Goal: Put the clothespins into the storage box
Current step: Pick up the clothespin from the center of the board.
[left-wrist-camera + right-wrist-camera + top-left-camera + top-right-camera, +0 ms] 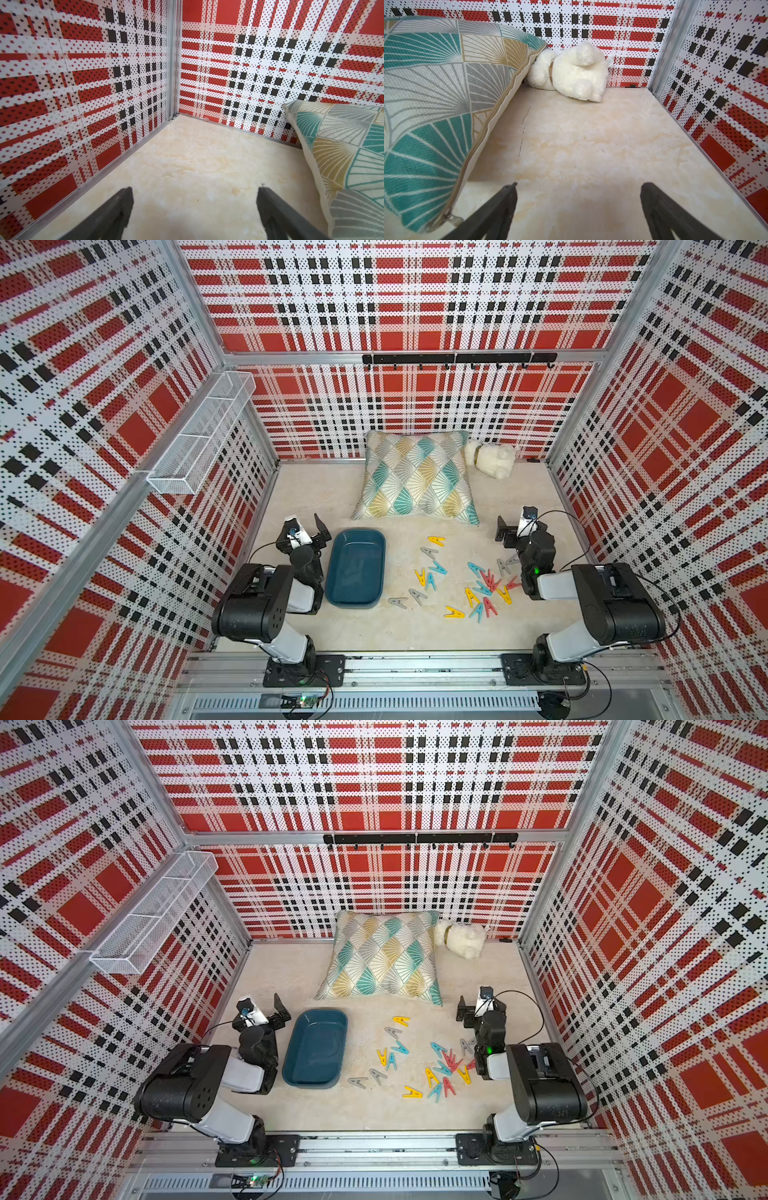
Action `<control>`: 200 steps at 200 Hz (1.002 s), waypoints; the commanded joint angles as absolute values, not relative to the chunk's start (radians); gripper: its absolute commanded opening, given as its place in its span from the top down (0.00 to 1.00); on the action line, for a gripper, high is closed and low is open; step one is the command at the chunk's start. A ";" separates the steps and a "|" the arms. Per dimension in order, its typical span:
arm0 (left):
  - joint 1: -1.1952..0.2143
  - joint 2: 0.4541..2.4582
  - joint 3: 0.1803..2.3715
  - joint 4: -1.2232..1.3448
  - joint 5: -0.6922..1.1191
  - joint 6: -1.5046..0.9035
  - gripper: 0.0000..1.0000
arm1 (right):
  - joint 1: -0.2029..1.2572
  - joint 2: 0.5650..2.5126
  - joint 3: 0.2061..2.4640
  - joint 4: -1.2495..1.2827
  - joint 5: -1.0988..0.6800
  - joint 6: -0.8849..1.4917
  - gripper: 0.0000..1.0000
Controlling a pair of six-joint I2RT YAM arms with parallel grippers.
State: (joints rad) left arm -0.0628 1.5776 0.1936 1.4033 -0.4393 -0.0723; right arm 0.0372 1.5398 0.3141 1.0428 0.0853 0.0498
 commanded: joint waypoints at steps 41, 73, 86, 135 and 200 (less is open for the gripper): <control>-0.066 1.569 0.198 1.401 -0.451 -0.058 0.01 | 0.029 1.543 0.322 1.043 0.077 0.052 0.00; -0.066 1.569 0.199 1.401 -0.450 -0.060 0.01 | 0.028 1.543 0.321 1.043 0.077 0.051 0.00; -0.067 1.569 0.199 1.401 -0.449 -0.059 0.01 | 0.028 1.542 0.321 1.043 0.077 0.051 0.00; -0.065 1.569 0.198 1.401 -0.449 -0.060 0.01 | 0.028 1.542 0.322 1.043 0.074 0.052 0.00; -0.060 1.560 0.189 1.407 -0.445 -0.064 0.01 | 0.029 1.535 0.317 1.043 0.078 0.053 0.00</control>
